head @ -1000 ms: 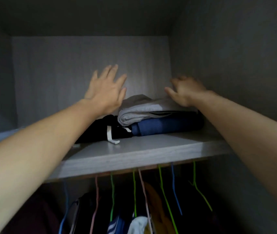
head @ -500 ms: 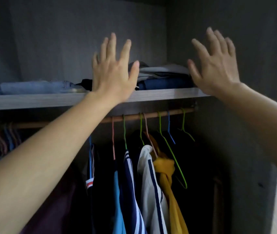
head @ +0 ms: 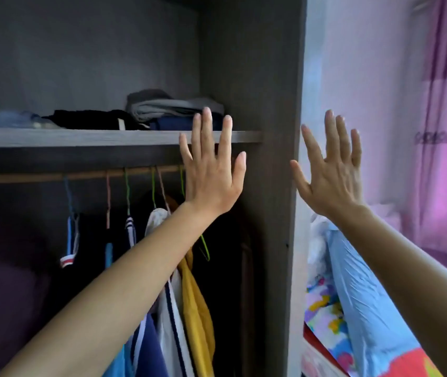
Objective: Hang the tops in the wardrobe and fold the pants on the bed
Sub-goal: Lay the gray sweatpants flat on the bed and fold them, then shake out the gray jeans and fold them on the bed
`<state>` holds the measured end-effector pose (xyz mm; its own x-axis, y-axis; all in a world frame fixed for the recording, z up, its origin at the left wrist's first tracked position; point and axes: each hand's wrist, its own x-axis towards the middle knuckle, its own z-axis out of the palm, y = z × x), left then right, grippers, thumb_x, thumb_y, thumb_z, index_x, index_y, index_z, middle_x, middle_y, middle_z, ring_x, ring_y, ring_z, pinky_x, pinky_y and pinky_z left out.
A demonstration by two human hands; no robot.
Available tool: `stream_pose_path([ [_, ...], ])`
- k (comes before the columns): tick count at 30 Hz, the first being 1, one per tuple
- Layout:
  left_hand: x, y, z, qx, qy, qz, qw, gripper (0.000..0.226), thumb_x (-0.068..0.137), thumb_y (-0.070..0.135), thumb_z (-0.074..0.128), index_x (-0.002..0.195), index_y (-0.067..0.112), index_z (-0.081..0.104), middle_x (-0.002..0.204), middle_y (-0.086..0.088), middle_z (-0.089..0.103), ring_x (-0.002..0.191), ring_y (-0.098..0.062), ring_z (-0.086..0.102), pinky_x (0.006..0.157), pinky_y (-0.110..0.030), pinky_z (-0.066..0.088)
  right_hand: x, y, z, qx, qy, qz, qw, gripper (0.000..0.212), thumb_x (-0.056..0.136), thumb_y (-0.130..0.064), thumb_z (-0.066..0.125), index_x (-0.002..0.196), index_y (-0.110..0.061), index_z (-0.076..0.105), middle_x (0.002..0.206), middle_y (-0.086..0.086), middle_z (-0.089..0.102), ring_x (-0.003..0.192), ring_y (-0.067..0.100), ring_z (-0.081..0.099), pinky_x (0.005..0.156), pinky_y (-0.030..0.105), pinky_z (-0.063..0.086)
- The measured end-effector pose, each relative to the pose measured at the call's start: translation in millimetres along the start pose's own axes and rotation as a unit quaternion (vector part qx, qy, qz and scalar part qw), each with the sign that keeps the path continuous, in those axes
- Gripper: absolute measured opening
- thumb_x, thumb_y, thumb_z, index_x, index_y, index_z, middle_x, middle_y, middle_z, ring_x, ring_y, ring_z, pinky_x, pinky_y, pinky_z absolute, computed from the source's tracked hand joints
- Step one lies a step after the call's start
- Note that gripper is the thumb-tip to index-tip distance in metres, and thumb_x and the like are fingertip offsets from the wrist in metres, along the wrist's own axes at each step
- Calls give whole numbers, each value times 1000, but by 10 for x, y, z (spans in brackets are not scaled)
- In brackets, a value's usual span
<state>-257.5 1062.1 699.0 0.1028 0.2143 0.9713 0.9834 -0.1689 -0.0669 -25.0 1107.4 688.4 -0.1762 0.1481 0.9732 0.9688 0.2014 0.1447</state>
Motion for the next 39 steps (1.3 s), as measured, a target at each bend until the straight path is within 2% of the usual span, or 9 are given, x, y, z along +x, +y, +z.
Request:
stream_pose_path([
  [4,1,1003,250,-39,1,8,999,65,101,43,36,156,12,24,162,-23,12,151,-36,9,118,-61,10,-520,979,-272,-22,-32,18,999,67,100,-47,38,159,-19,23,165,21,8,153,37,7,124,52,5],
  [8,-139,2261,599,-90,-35,10,995,66,101,49,28,157,15,22,163,-22,11,151,-36,9,117,-63,11,-1193,2175,-656,-78,-107,43,990,71,97,-48,38,159,-17,22,165,22,7,153,38,8,123,55,9],
  [14,-579,4073,992,-166,-110,50,979,69,100,46,40,158,14,19,163,-23,8,151,-37,6,117,-63,10,-2126,3767,-1410,-160,-211,99,959,76,98,-43,51,160,-15,17,166,21,3,154,37,4,123,55,7],
  [18,-796,5077,1260,-228,-143,98,958,68,100,46,38,158,14,18,162,-24,8,151,-39,7,116,-64,8,-2754,4561,-1859,-204,-273,141,930,79,99,-49,45,161,-19,6,166,19,-5,154,34,-4,124,53,2],
  [20,-936,5550,1425,-257,-152,118,947,68,100,47,36,157,13,20,162,-26,9,150,-40,8,116,-65,9,-3108,4909,-2034,-221,-288,172,916,78,99,-49,42,161,-18,6,166,19,-6,154,34,-4,124,52,2],
  [25,-1291,6834,1883,-331,-198,165,908,73,99,51,36,159,17,11,163,-22,1,151,-38,1,116,-65,5,-3962,5705,-2465,-253,-365,220,868,80,98,-49,47,161,-16,9,166,22,-2,154,37,4,124,55,8],
  [30,-1465,8178,2346,-399,-222,187,870,74,100,58,29,159,18,8,164,-22,0,151,-38,-1,115,-68,8,-4340,6724,-2893,-339,-420,259,801,85,95,-48,52,160,-13,9,165,24,1,152,40,11,121,56,13],
  [36,-1785,9746,2877,-444,-349,236,791,79,98,62,28,159,22,-2,162,-17,-18,150,-36,-12,115,-68,6,-4773,7778,-3305,-400,-438,348,726,86,93,-41,59,159,-12,13,165,24,3,151,41,12,120,55,15],
  [39,-2125,10382,2994,-433,-405,283,754,80,96,64,26,158,23,-4,162,-16,-19,150,-36,-11,116,-66,7,-5172,8071,-3498,-405,-446,401,690,84,94,-40,59,159,-12,14,164,24,3,151,41,12,120,54,16],
])
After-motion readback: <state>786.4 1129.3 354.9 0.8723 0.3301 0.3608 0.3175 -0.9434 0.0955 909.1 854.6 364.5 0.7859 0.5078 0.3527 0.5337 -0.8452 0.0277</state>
